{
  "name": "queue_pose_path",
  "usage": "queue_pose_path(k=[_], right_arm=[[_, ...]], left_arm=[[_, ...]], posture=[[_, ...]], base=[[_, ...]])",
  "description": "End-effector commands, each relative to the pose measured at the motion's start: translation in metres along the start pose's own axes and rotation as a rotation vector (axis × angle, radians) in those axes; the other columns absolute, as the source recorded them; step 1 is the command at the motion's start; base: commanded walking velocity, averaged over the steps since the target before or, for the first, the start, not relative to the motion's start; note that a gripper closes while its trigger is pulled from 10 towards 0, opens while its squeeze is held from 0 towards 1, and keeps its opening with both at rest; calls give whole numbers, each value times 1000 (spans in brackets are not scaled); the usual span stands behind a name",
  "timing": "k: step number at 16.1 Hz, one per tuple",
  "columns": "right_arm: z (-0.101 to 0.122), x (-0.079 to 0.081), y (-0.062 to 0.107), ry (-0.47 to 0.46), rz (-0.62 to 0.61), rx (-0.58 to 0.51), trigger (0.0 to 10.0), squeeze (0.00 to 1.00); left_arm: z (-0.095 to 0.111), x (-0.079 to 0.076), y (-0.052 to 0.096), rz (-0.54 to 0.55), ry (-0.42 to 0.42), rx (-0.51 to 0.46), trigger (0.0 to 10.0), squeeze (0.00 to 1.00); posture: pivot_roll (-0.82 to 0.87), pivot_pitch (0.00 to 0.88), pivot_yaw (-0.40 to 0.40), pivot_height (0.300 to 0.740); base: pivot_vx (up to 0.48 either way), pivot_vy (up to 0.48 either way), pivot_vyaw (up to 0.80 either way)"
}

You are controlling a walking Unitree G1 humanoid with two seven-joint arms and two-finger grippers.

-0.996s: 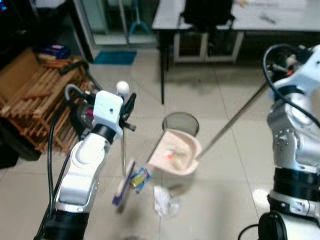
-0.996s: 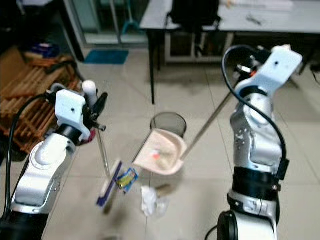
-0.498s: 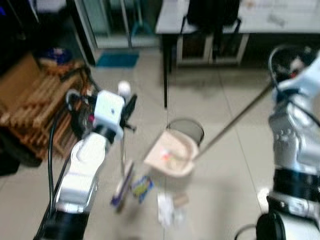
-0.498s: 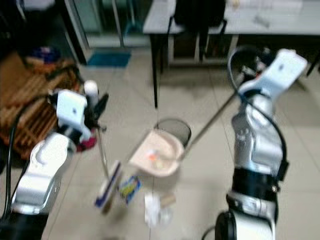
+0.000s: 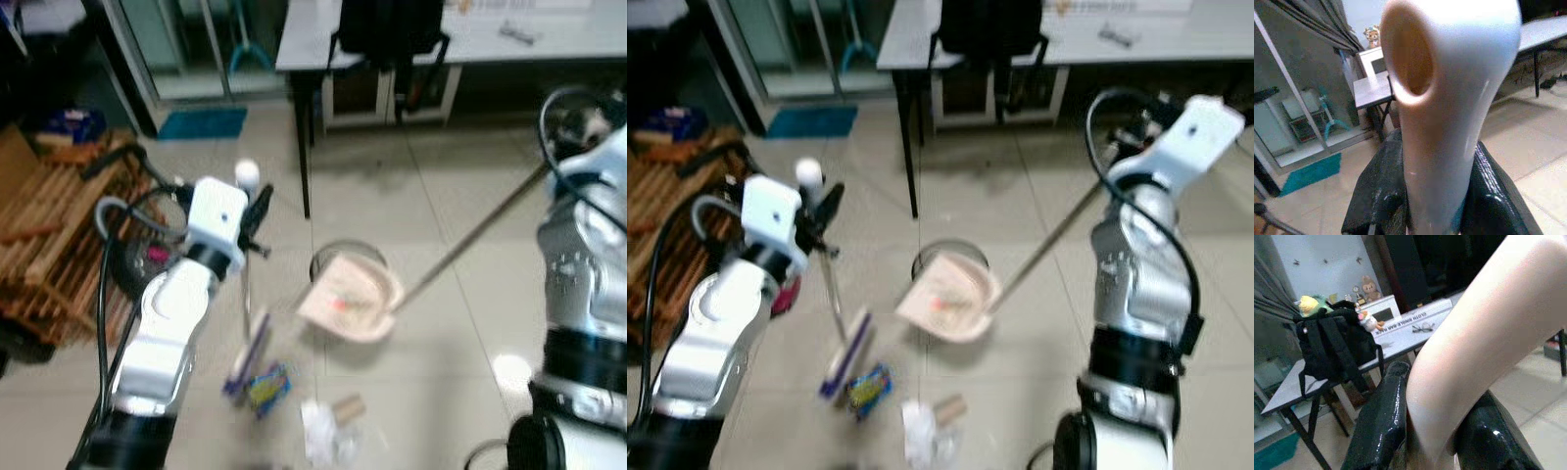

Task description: Sweep floor

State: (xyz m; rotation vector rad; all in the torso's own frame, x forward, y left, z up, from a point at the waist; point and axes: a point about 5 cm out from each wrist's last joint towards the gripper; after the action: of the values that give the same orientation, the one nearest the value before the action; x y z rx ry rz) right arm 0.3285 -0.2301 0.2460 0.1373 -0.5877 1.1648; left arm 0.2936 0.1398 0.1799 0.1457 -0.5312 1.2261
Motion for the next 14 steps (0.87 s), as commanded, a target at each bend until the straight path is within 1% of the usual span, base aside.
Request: queue_pose_path(k=[1, 4, 5, 6, 9, 14], right_arm=[[6, 16, 2, -61, 57, -27, 10000, 0], [7, 14, 1, -59, 53, -35, 10000, 0], [7, 13, 1, -57, 50, -38, 10000, 0], [9, 9, -2, -43, 30, -51, 10000, 0], [11, 6, -4, -38, 13, -72, 10000, 0], [13, 6, -12, 12, 1, -106, 10000, 0]], left_arm=[[4, 10, 1, 26, -56, -17, 10000, 0], [5, 10, 1, 26, -50, -17, 10000, 0], [5, 10, 1, 26, -41, -16, 10000, 0], [4, 8, 1, 8, -44, -5, 10000, 0], [3, 9, 1, 12, -47, 1, 10000, 0], [2, 6, 1, -5, -46, 10, 10000, 0]], posture=[[-13, 24, 62, 740], [-13, 16, 64, 740], [-13, 13, 63, 740], [-12, 7, 63, 740], [-11, 2, 62, 740], [-9, 10, 62, 740]], base=[[412, 0, 0], [387, 0, 0], [0, 0, 0], [0, 0, 0], [0, 0, 0], [0, 0, 0]])
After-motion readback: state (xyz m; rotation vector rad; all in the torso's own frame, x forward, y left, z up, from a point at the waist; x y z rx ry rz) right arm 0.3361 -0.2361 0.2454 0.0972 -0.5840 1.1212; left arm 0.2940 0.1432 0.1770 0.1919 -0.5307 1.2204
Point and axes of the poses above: a point about 5 cm out from each wrist's last joint towards the gripper, its own y axis pointing back from the gripper into the wrist, its own z axis along the axis of the wrist's last joint, x = y × z, and after that the axes turned 13 degrees about -y, right-handed
